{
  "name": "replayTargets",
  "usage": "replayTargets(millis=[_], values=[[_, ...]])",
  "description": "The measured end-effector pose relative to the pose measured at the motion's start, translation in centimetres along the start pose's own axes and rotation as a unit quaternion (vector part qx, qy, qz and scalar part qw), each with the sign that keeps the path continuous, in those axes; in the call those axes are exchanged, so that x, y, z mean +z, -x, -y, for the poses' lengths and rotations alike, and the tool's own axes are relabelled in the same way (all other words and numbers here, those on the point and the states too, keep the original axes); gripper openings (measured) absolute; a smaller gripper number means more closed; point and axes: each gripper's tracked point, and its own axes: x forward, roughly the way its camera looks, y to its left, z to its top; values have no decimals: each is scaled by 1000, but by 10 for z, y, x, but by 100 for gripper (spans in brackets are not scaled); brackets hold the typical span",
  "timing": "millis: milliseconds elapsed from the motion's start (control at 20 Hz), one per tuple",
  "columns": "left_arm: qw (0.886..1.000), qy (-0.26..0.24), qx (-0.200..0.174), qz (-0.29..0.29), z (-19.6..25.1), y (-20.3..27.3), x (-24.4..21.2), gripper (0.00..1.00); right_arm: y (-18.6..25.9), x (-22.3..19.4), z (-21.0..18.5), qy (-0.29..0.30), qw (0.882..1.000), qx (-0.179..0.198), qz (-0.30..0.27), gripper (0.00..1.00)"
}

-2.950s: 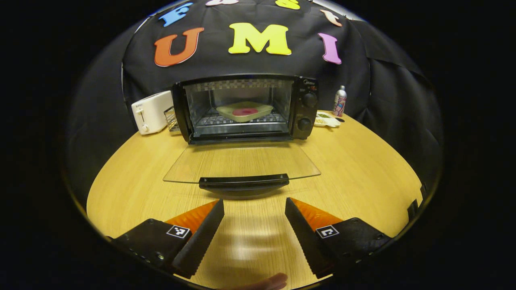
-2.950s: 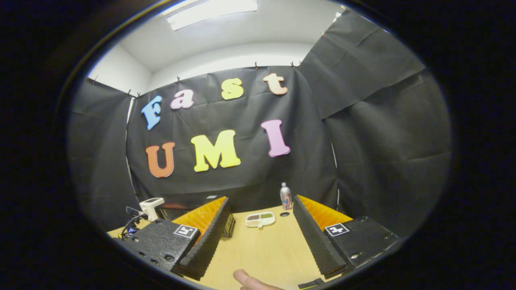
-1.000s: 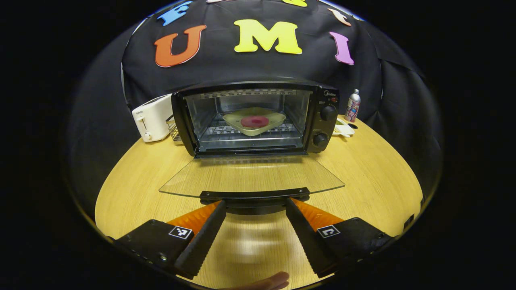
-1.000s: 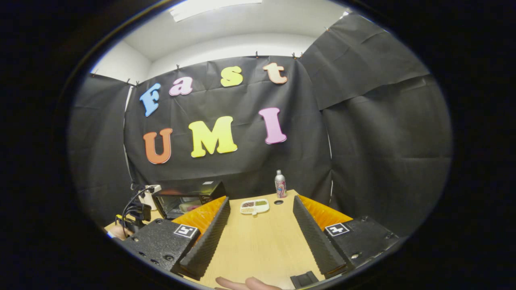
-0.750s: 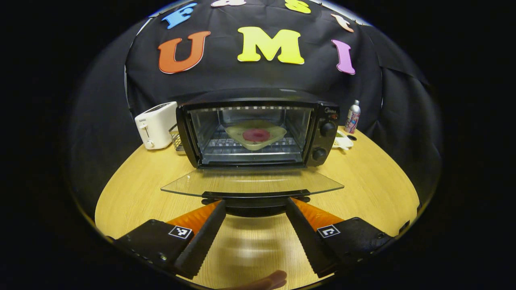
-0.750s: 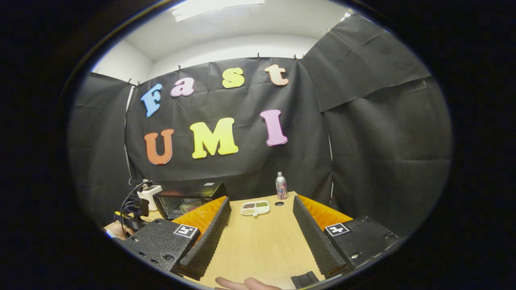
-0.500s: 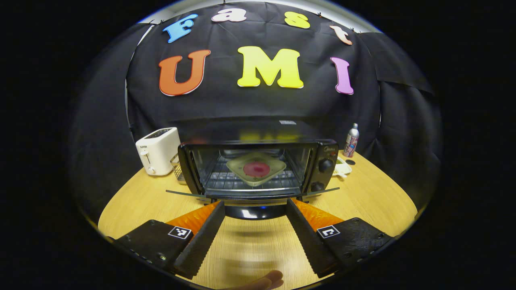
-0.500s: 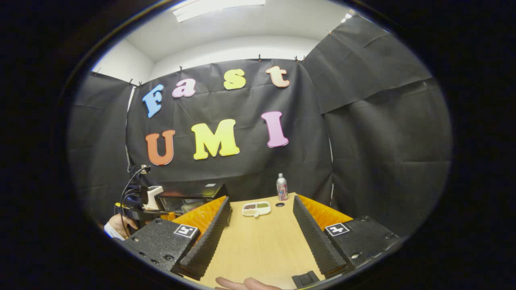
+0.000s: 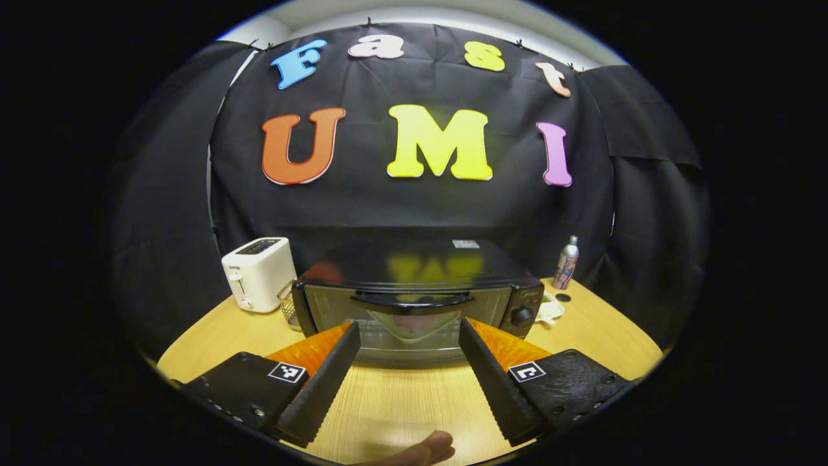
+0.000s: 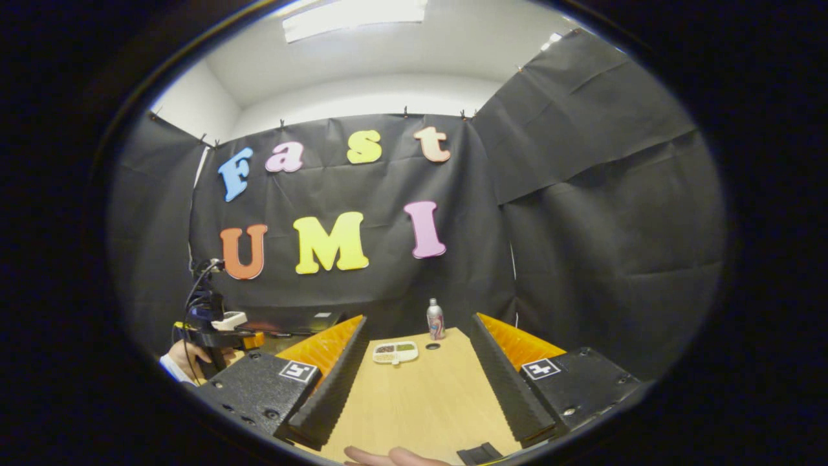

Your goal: Open the electric oven with the left hand, put the food in, and close the electric oven.

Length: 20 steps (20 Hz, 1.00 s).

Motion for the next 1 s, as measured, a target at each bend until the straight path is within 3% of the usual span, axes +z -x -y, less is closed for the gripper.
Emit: replayTargets(millis=[150,550,900,1000], values=[[999,-3,-11,46,6,38,35,98,3,4,9,2,1000,-19,0,94],[991,-17,17,133,14,154,119,97,25,32,0,8,1000,-1,15,94],[992,-34,52,108,10,254,93,97,37,59,-18,12,999,24,37,94],[989,-32,52,131,11,276,93,98,39,59,-22,20,999,27,37,94]])
